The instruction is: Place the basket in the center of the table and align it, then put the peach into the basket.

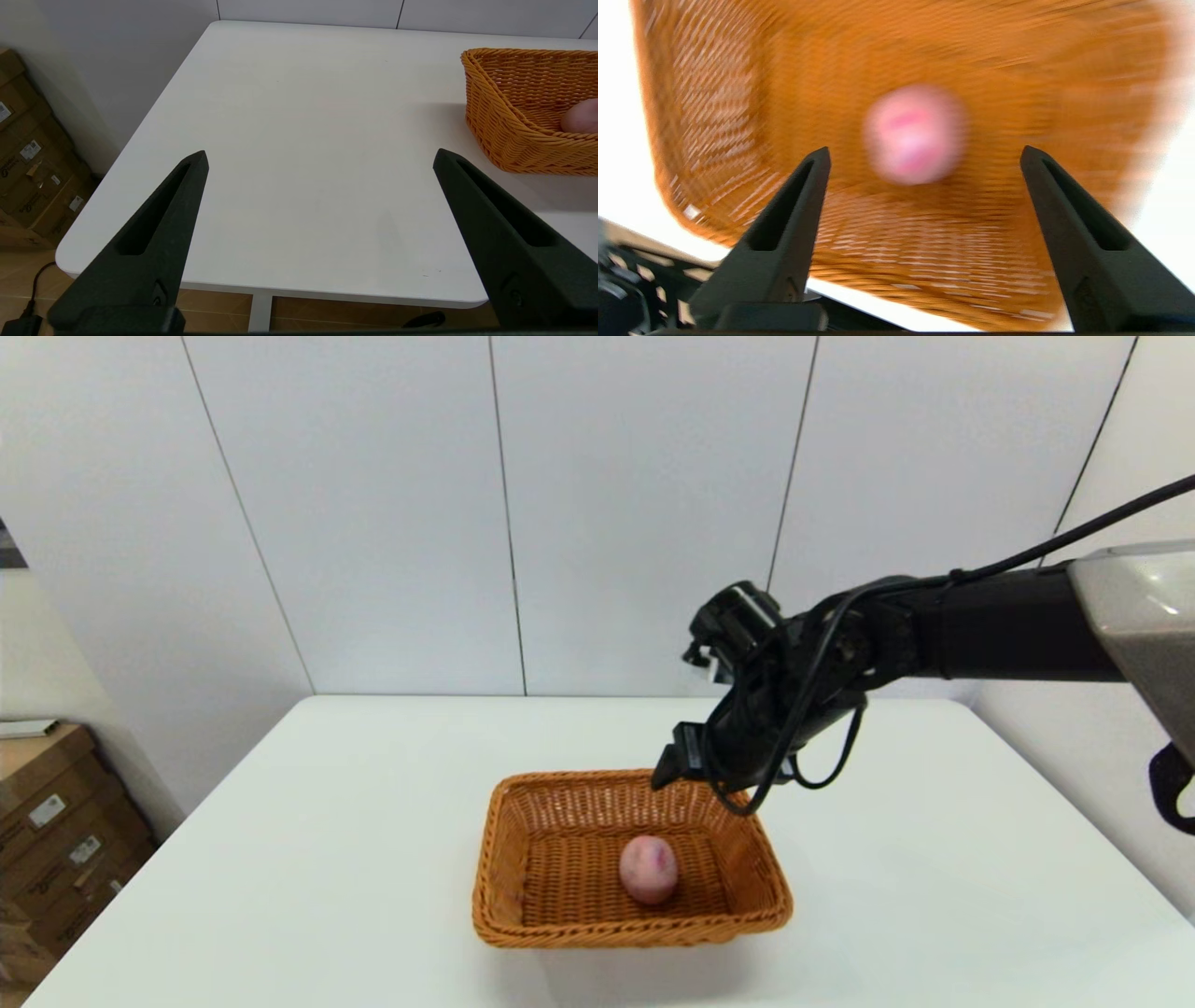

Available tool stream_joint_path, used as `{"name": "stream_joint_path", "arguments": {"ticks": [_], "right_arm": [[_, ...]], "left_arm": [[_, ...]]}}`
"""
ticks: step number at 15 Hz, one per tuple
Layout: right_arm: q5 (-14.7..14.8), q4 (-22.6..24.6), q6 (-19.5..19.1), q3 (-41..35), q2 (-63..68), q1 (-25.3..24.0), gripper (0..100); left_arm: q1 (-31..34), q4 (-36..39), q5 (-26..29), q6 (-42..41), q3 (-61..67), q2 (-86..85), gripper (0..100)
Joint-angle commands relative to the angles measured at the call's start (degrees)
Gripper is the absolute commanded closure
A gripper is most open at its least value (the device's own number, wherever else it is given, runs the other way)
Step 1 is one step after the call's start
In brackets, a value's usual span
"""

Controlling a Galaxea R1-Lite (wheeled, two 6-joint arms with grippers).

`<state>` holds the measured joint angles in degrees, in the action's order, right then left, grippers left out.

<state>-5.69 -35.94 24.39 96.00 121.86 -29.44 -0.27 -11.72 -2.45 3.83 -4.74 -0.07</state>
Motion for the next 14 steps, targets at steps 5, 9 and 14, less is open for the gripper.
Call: {"name": "stream_joint_path", "arguments": {"ticks": [5, 9, 14], "right_arm": [[-9.07, -1.33, -13.76, 2.61, -0.39, 32.87, 0], [-11.36, -1.24, -21.32, 3.58, -2.24, 39.81, 0], [-16.1, -1.68, -17.63, -6.26, -17.0, 39.64, 0]], "left_arm": [[0.0, -0.06, -0.1, 0.04, 0.0, -0.01, 0], [0.0, -0.06, -0.1, 0.04, 0.0, -0.01, 0], [-0.08, -0.06, -0.1, 0.04, 0.0, -0.01, 0]]}}
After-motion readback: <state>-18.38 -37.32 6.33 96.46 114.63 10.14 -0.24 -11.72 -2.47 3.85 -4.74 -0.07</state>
